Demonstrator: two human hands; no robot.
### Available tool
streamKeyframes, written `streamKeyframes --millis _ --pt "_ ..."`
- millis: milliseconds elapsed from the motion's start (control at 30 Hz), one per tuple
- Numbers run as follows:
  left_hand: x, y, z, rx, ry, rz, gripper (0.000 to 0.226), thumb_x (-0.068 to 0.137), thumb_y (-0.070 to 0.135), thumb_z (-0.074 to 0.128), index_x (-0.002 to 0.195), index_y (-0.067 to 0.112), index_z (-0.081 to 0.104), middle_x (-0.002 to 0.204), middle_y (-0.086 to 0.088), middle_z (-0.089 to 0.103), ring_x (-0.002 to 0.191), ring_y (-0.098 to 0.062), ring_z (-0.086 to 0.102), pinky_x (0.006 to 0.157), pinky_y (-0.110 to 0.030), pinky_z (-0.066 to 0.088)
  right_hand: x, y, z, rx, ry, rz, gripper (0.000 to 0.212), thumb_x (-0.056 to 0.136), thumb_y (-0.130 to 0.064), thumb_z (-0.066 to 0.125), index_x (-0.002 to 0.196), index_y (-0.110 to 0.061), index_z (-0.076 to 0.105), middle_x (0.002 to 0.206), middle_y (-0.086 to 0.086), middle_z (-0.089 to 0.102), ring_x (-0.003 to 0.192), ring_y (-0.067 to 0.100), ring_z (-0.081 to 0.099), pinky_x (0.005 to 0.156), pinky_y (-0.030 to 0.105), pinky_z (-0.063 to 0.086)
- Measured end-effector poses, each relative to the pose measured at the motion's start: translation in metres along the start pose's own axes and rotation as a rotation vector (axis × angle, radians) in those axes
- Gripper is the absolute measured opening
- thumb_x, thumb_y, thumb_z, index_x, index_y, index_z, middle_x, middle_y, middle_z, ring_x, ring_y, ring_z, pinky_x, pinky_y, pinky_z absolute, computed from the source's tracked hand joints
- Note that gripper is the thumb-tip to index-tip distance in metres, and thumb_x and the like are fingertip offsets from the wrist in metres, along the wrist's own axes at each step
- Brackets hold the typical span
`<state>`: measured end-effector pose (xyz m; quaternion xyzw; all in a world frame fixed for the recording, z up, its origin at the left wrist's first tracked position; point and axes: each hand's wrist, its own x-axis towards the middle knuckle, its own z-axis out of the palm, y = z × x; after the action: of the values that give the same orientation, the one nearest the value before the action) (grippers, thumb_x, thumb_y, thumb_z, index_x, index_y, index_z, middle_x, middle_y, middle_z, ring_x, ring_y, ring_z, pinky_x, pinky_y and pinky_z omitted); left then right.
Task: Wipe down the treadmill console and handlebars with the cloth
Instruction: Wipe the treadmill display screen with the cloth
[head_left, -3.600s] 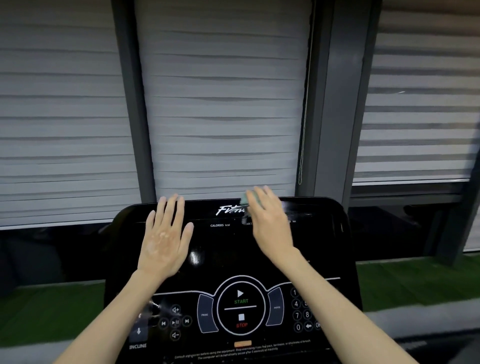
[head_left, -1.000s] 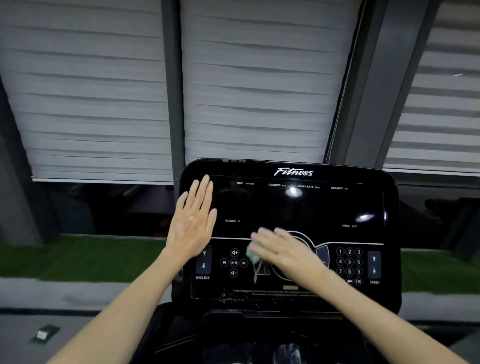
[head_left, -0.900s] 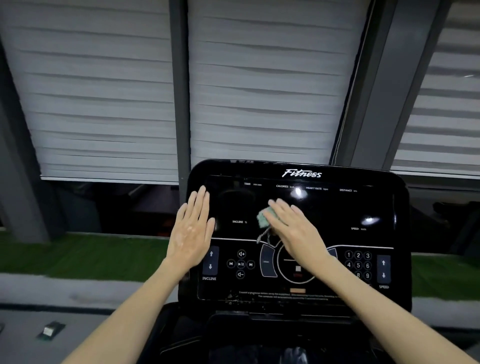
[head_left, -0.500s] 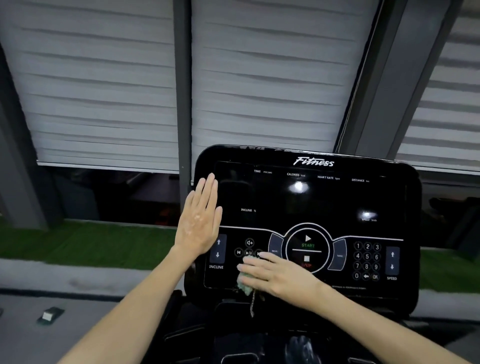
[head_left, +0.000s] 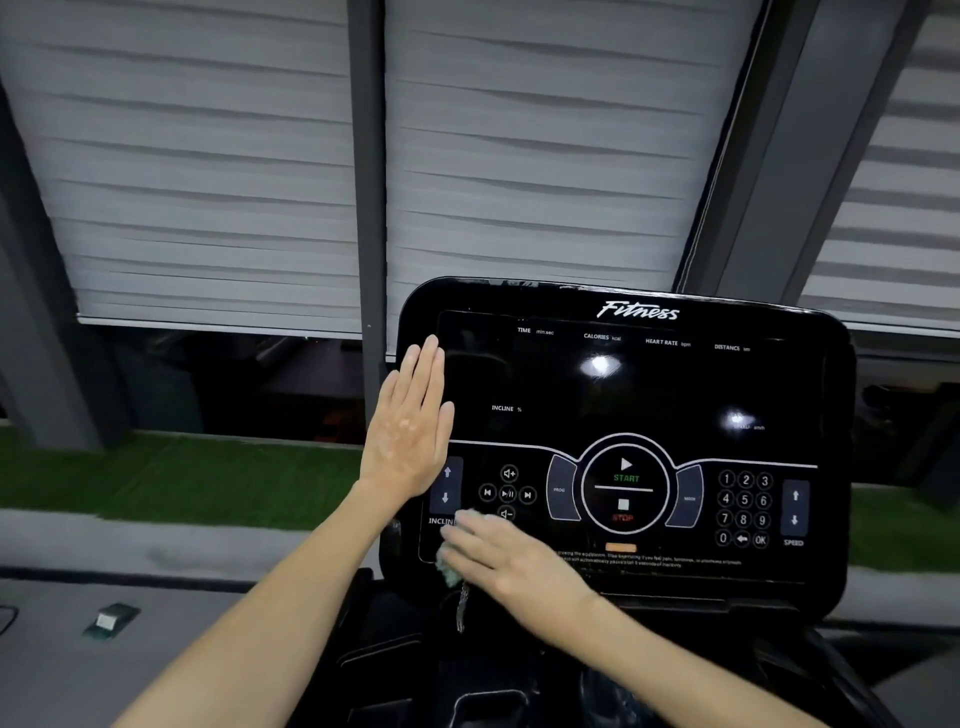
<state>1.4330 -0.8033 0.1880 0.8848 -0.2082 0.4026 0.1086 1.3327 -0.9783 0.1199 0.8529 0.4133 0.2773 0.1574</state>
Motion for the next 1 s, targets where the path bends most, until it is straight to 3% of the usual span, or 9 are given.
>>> streamKeyframes --millis 233,467,667,767,867,933,1000 --pt "0.000 0.000 -0.002 -0.004 -0.003 0.007 0.057 0.104 0.026 0.026 0.154 -0.001 0.020 0.164 -0.014 0.015 0.151 -0.029 0.017 0.119 -0.041 0.023 0.023 -0.008 0.001 0.071 -0.029 -0.034 0.042 0.094 -0.017 0.034 0.122 -0.017 0.065 0.133 0.001 0.059 0.131 0.023 0.047 0.114 0.034 0.024" --pt "0.000 0.000 -0.001 -0.020 0.005 0.002 0.058 0.103 0.026 0.029 0.154 -0.001 0.019 0.164 -0.014 0.014 0.151 -0.028 0.015 0.119 -0.040 0.019 -0.056 0.041 -0.011 0.133 -0.073 0.016 0.044 0.094 -0.015 0.035 0.132 -0.017 0.057 0.143 -0.001 0.050 0.137 0.021 0.040 0.113 0.035 0.024" --pt "0.000 0.000 -0.001 -0.019 -0.003 -0.002 0.058 0.104 0.027 0.026 0.154 -0.001 0.018 0.164 -0.014 0.013 0.151 -0.027 0.013 0.120 -0.041 0.020 -0.083 0.054 -0.029 0.172 0.019 0.126 0.040 0.092 -0.006 0.041 0.125 -0.010 0.063 0.138 0.003 0.055 0.135 0.026 0.042 0.108 0.039 0.040" --pt "0.001 0.003 -0.005 -0.032 -0.001 -0.014 0.058 0.104 0.028 0.025 0.154 -0.001 0.018 0.163 -0.015 0.015 0.151 -0.027 0.015 0.120 -0.041 0.023 -0.070 0.053 -0.046 0.398 0.195 0.354 0.040 0.089 0.004 0.055 0.126 -0.008 0.062 0.137 0.000 0.056 0.136 0.020 0.041 0.111 0.029 0.035" --pt "0.008 0.017 -0.017 -0.123 0.065 0.068 0.057 0.102 0.026 0.030 0.152 -0.002 0.024 0.162 -0.014 0.020 0.150 -0.025 0.018 0.121 -0.035 0.014 -0.043 0.057 -0.075 0.811 0.430 0.828 0.035 0.091 -0.002 0.062 0.123 -0.014 0.065 0.124 -0.010 0.063 0.123 0.002 0.053 0.105 0.016 0.037" --pt "0.014 0.037 -0.030 -0.347 0.076 0.135 0.053 0.102 0.028 0.034 0.147 0.001 0.038 0.156 -0.010 0.034 0.147 -0.017 0.024 0.122 -0.032 0.015 -0.028 0.065 -0.095 1.084 0.514 1.084 0.029 0.092 -0.007 0.061 0.121 -0.012 0.066 0.109 -0.008 0.071 0.105 0.001 0.064 0.094 0.018 0.048" --pt "0.019 0.063 -0.050 -0.704 -0.034 0.061 0.046 0.101 0.034 0.039 0.134 0.007 0.059 0.139 -0.001 0.057 0.135 -0.004 0.043 0.117 -0.030 0.030 -0.021 0.075 -0.109 1.390 0.588 1.234 0.023 0.095 -0.011 0.058 0.115 -0.011 0.068 0.100 -0.002 0.074 0.096 0.010 0.069 0.082 0.023 0.053"
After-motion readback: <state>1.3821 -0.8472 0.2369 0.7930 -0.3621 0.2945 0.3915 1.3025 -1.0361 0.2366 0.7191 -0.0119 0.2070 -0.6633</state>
